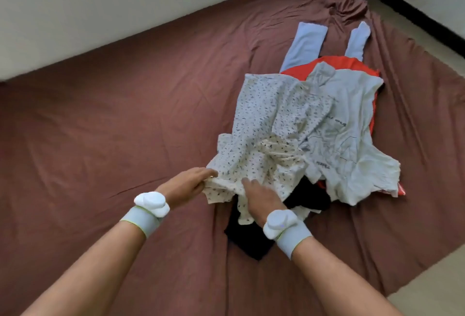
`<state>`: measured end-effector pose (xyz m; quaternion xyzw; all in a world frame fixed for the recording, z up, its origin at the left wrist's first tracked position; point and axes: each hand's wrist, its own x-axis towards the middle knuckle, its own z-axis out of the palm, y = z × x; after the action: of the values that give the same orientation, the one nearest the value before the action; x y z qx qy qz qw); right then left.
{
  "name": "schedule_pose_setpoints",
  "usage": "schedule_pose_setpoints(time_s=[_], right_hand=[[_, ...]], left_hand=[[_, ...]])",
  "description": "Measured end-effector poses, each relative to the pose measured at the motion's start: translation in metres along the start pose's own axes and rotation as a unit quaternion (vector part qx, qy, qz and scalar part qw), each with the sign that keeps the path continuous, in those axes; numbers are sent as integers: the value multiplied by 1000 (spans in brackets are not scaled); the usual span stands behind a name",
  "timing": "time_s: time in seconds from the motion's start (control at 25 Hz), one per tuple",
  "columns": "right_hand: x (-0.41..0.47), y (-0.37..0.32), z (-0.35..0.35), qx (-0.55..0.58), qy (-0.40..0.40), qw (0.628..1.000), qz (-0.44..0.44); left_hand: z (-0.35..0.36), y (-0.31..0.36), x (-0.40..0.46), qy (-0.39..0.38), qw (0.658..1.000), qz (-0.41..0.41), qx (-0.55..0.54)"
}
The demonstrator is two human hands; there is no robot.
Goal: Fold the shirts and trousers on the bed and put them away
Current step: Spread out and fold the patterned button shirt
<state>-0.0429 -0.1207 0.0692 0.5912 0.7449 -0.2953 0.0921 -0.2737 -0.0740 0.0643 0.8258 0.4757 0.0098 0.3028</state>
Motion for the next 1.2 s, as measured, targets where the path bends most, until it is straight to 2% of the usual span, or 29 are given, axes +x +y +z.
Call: schedule_pose_setpoints(time_s=[0.08,0.16,0.32,0.36,0.44,0.48,0.52,0.6,0.68,0.76,0.8,0.84,0.92,1.04,1.12,1.2], right_hand=[[-16,-74,32,25,-28,999,-27],[-29,-138,71,51,-24,997,-48],[-46,-268,176,78,-76,993,-46],[-51,-312,218,97,-127,986,-54],[-64,-361,273,132,-217,965,-60],[-71,-376,292,138,-251,956,-68],[-71,-385,308,130,-263,952,-89],[-56,-379,335,53,-223,965,-129],[-21,-336,335,-40,-124,986,-109],[14,-288,326,-86,-55,991,-87],[27,-268,317,-103,-58,989,-85],[39,-253,311,-127,-74,985,-95],[56,-238,306,-187,-101,971,-113],[66,-231,311,-227,-134,959,-107],[59,-231,314,-214,-161,956,-117],[48,-238,313,-161,-186,962,-116]], left_hand=[[0,-33,-55,63,998,16,6],[4,-63,-101,101,995,5,-21],[40,-134,-224,184,982,-7,-51],[63,-167,-271,204,976,-40,-57],[100,-201,-332,223,956,-156,-110],[116,-210,-356,223,929,-244,-166],[129,-220,-372,224,887,-339,-218],[162,-242,-391,174,795,-496,-304],[177,-249,-383,182,764,-502,-364],[176,-254,-361,270,716,-455,-455],[170,-258,-347,284,694,-448,-487],[162,-263,-333,269,689,-442,-507],[146,-276,-307,165,749,-445,-462],[139,-284,-271,4,845,-445,-296],[152,-278,-259,-16,895,-410,-175],[156,-271,-257,45,899,-430,-76]])
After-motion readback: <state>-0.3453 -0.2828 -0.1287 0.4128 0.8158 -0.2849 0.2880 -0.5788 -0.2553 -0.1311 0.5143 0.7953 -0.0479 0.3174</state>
